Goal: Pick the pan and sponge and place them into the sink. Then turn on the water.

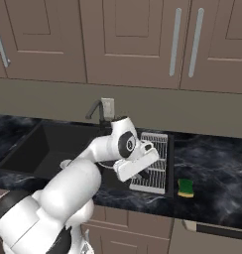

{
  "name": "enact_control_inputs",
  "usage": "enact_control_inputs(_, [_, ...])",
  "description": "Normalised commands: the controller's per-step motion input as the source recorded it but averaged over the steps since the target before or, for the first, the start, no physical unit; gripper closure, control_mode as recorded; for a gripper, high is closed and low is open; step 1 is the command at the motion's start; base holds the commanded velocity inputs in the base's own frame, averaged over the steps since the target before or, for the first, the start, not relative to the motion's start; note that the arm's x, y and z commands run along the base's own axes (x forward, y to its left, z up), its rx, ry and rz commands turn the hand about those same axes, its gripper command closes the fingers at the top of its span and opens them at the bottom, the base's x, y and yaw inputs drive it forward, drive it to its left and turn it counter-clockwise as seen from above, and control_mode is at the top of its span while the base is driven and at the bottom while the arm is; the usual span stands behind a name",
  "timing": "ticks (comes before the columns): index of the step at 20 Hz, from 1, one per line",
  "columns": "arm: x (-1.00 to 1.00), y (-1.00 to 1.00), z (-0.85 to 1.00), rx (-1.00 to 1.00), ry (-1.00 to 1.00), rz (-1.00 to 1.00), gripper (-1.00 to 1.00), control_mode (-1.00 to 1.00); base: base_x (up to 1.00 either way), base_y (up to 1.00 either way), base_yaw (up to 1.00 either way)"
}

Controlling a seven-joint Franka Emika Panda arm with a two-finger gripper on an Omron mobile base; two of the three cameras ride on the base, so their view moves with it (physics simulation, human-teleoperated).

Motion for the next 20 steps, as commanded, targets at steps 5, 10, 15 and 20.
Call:
enact_control_inputs(5, [-0.13, 1.0, 0.2, 0.0, 0.11, 0.03, 1.0, -1.0, 0.0, 0.0, 0.0])
enact_control_inputs(10, [-0.14, 1.0, 0.41, 0.0, 0.04, 0.04, 1.0, -1.0, 0.0, 0.0, 0.0])
enact_control_inputs(15, [-0.06, 0.99, 0.24, 0.0, 0.02, 0.03, 1.0, -1.0, 0.0, 0.0, 0.0])
enact_control_inputs(20, [0.19, 1.0, 0.0, 0.0, 0.14, 0.0, 1.0, -1.0, 0.0, 0.0, 0.0])
